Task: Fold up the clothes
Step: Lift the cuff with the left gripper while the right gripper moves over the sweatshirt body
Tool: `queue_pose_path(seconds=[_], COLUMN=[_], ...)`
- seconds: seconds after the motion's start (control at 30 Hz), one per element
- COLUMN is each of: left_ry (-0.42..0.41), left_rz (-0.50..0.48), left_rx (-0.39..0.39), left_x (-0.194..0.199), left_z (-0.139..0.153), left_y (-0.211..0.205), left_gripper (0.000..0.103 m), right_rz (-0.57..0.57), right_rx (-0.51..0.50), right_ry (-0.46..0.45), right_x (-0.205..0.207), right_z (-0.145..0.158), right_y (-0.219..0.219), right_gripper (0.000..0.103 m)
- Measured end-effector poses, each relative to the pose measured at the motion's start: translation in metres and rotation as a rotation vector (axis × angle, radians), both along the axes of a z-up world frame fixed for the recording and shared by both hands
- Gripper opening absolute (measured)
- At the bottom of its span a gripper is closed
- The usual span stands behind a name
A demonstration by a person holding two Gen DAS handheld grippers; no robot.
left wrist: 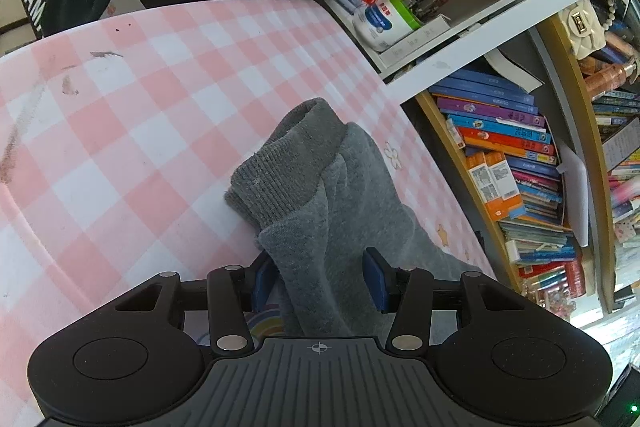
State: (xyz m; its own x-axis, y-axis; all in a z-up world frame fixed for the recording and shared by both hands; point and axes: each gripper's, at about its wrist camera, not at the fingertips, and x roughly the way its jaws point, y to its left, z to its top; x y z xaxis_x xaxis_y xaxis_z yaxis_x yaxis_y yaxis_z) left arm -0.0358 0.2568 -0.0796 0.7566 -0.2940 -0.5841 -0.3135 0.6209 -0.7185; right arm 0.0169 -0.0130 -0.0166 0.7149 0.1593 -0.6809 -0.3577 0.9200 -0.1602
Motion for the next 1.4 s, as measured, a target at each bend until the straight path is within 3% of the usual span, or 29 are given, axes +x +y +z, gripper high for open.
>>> queue_pose_path(seconds=[0.17,0.5,0.6,0.73,0.8,0.93,1.1,1.23,1.4], left_ry=[-0.002,0.018,0.023,0.05,0.04,-0.07,-0.239,-0.304,-0.35], left_rz=[0.009,0.078,0.092,0.123,0.122,0.033,-0.146,-0.225,-0.277], left_rx=[-0.038,-0.148,-0.161,-0.17,-0.16,-0.041,0.245,0.412,0.557], left_x=[-0.001,0.003,0.005,0.005,0.004,0.005,0.0,-0.007,-0.014], left_z=[-0.003,-0.01,-0.011,-0.015,-0.013,0.013,0.057,0.078,0.097], left_y=[0.005,0.011,0.011,0.012,0.011,-0.002,-0.036,-0.063,-0.097], left_gripper=[0.047,0.046,0.041,0.017,0.013,0.011,0.011,0.011,0.011], right_rz=[0.073,0.08,0.057,0.031,0.033,0.036,0.01,-0.014,-0.049], right_rx=[-0.079,-0.061,-0.03,0.014,0.013,0.011,0.068,0.119,0.185], right_ry=[0.056,0.118,0.14,0.163,0.161,0.153,0.076,0.008,-0.072], right_x=[-0.012,-0.028,-0.025,-0.023,-0.024,-0.026,-0.03,-0.033,-0.038], right_z=[-0.015,-0.022,-0.024,-0.026,-0.026,-0.024,-0.005,0.012,0.033], right_y=[0.022,0.02,0.016,0.01,0.01,0.01,-0.01,-0.027,-0.051], right_gripper=[0.097,0.097,0.1,0.101,0.101,0.101,0.098,0.098,0.098])
